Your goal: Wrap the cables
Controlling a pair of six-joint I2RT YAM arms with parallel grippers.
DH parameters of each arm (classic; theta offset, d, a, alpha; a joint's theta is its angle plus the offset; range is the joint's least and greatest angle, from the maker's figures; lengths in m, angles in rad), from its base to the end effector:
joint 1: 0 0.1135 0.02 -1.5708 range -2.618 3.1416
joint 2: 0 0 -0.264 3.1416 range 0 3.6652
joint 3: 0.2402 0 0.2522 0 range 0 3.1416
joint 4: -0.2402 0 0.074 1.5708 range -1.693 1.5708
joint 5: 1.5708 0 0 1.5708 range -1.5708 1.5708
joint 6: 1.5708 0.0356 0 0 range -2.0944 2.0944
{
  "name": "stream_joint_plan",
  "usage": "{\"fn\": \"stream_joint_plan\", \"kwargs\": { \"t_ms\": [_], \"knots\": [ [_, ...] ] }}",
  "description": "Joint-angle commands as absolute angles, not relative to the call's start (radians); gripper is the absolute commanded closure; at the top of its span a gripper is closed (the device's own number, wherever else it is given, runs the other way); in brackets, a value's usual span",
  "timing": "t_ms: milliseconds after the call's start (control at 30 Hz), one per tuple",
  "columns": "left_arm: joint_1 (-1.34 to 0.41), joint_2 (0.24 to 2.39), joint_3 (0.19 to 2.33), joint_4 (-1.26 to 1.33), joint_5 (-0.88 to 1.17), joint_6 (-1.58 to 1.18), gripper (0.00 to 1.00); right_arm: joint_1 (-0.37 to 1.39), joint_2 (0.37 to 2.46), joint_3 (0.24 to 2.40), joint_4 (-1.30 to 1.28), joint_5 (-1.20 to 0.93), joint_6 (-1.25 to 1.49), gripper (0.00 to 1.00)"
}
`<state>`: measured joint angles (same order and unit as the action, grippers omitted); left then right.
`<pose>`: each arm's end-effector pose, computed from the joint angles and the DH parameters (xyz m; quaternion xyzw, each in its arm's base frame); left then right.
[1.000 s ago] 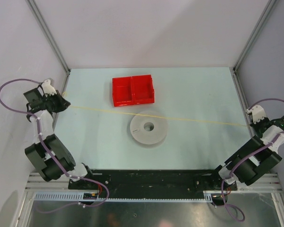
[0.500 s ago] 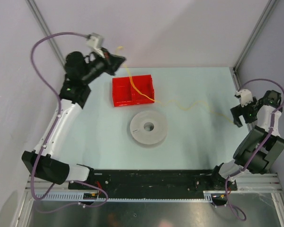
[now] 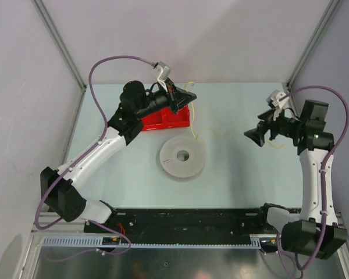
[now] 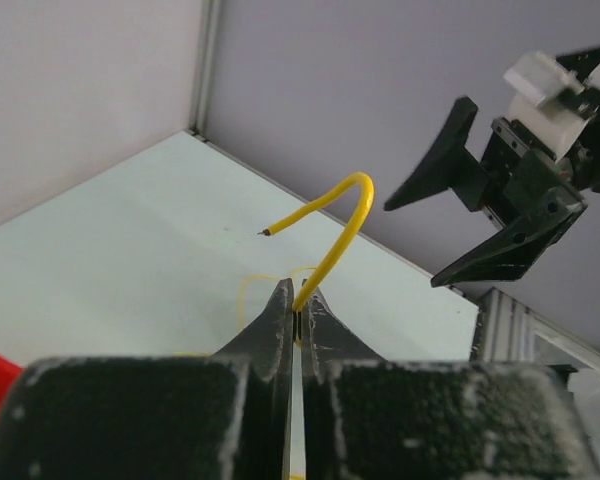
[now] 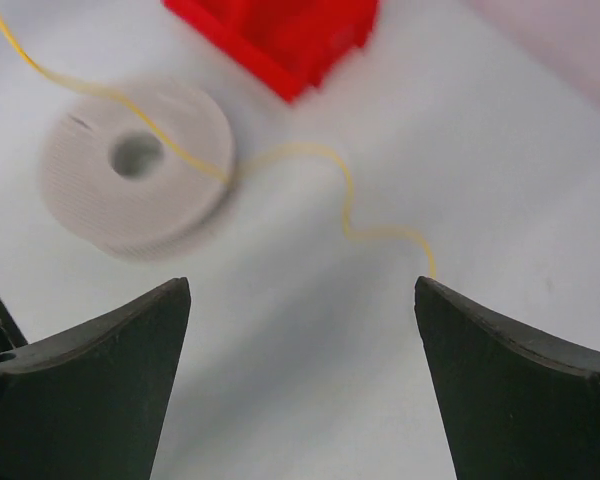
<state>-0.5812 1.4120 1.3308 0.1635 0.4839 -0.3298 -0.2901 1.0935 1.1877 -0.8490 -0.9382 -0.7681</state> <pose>0.2688 -0.1964 0.4228 0.2573 0.6304 -0.4599 0.5700 0.2058 -0.0315 0.3656 -0.3681 0.7530 0.1796 0.5150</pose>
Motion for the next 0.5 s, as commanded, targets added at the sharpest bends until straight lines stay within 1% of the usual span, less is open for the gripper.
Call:
{"fn": "stream_joint_plan", "kwargs": {
  "t_ms": [0, 133, 267, 367, 467],
  "knots": [
    [-0.629, 1.402, 1.314, 0.309, 0.503, -0.424, 1.00, -0.113, 1.061, 1.217, -0.453, -1.062, -0.322, 0.03],
    [-0.648, 1.401, 1.292, 0.348, 0.498, -0.466, 1.00, 0.083, 1.073, 1.217, -0.230, -1.005, -0.101, 0.05],
    [-0.665, 1.394, 1.271, 0.373, 0.505, -0.486, 1.00, 0.251, 1.110, 1.218, -0.088, -0.918, 0.000, 0.07],
    [-0.682, 1.388, 1.256, 0.381, 0.506, -0.485, 1.00, 0.307, 1.144, 1.217, 0.008, -0.887, 0.069, 0.08],
    [-0.692, 1.382, 1.242, 0.385, 0.509, -0.480, 1.00, 0.322, 1.175, 1.218, 0.109, -0.879, 0.158, 0.11]
  ]
}}
